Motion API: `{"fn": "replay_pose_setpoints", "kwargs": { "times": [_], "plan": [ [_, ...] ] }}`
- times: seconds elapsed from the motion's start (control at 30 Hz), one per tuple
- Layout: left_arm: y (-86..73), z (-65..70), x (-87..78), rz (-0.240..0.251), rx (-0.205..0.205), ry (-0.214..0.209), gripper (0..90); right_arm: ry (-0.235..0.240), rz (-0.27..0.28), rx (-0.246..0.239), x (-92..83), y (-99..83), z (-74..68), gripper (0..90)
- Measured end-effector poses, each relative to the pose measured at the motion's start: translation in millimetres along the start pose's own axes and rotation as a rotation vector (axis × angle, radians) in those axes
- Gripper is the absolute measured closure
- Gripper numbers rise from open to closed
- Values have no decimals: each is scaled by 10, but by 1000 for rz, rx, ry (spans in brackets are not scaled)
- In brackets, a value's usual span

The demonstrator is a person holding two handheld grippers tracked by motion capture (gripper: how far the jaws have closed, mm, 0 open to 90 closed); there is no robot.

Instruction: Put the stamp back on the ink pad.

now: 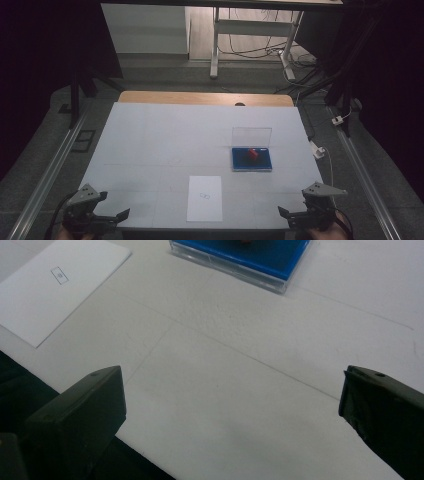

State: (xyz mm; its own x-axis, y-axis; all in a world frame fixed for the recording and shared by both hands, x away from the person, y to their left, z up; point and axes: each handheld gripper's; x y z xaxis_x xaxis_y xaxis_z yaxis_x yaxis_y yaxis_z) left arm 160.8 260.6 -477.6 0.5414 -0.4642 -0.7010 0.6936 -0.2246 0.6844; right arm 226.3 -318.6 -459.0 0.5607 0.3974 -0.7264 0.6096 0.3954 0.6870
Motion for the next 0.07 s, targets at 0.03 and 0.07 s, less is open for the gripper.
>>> {"fn": "replay_pose_setpoints", "kwargs": {
  "times": [0.03, 0.07],
  "plan": [
    [3, -1, 1, 0, 0, -1, 24, 1, -5, 4, 0, 0, 5, 0],
    [8, -1, 5, 0, 1, -3, 24, 3, -2, 6, 2, -2, 11, 0]
  ]
}}
Point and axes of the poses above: each handheld gripper's, and its own axes: x roughly forward along the jaws, y roughly out of its top, z roughly to its right
